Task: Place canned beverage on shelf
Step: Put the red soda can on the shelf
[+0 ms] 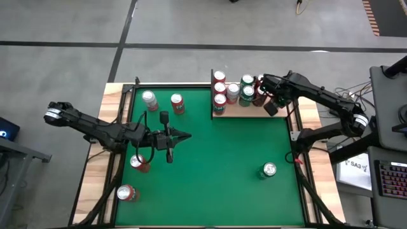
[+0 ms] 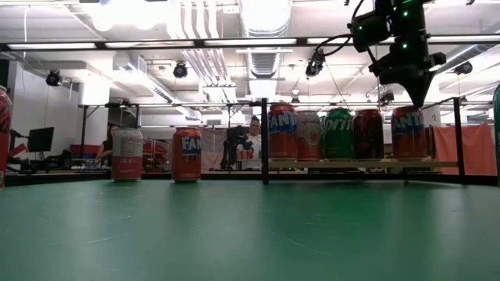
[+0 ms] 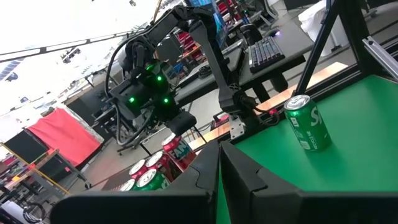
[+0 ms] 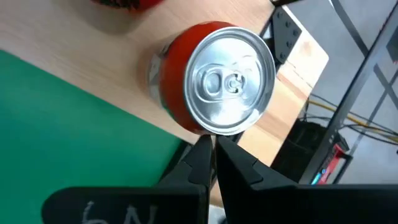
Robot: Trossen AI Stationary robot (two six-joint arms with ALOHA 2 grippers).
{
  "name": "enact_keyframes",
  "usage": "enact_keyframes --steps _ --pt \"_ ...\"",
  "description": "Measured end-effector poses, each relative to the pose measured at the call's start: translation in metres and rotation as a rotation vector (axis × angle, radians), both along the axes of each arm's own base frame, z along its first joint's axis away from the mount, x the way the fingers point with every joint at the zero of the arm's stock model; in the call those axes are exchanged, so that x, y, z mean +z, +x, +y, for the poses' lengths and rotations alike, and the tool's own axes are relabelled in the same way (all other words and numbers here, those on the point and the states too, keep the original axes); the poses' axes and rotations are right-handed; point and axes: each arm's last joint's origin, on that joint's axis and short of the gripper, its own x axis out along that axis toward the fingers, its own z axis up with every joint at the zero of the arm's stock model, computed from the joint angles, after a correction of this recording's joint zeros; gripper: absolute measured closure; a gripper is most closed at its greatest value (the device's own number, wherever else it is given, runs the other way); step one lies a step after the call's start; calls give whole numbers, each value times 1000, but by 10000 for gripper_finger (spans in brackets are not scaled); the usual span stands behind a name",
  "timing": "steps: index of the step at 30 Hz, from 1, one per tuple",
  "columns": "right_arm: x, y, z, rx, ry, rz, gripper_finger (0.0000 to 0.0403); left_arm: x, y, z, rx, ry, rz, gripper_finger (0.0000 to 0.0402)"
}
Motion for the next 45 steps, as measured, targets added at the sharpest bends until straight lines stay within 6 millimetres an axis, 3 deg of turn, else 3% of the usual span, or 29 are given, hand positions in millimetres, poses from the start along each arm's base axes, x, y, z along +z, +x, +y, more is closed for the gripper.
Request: enact_keyframes --steps 17,23,30,37,45 --pt "4 -4 7 10 113 -19 390 -2 1 1 1 2 8 402" --pt "3 -1 5 44 107 -40 390 -12 12 5 -121 8 60 402" --pt "2 0 4 70 99 -48 390 -26 24 29 -189 -35 133 402" --pt "2 1 3 87 98 -47 390 -29 22 58 -276 -162 148 402" --pt "2 4 1 98 71 -78 390 -30 21 61 -299 -183 166 402"
